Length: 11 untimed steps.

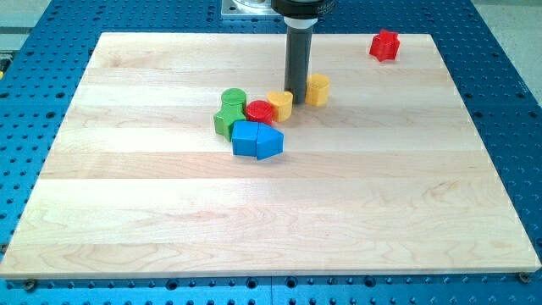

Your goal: Slide the hexagon towards the red star

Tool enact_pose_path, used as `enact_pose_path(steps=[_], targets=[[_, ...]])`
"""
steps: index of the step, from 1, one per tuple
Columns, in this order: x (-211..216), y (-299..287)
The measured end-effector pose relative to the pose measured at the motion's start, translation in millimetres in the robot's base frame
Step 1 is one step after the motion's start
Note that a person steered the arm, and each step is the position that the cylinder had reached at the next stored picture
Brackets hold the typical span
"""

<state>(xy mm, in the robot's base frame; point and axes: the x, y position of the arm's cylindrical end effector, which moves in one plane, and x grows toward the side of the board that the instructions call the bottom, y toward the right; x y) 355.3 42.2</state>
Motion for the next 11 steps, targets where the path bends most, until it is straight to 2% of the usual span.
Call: enact_pose_path(steps=[2,3,4,5,6,7,8,9,10,11], targets=[[3.6,23.6],[-23.1,67.7],[28.0,75.4],[-16.4,109.0],[-43.7,93.3],[-49.0,108.2],[-48.5,68.9],[-70.6,-3.8],[-118.5,29.1],[-94.3,41.5]])
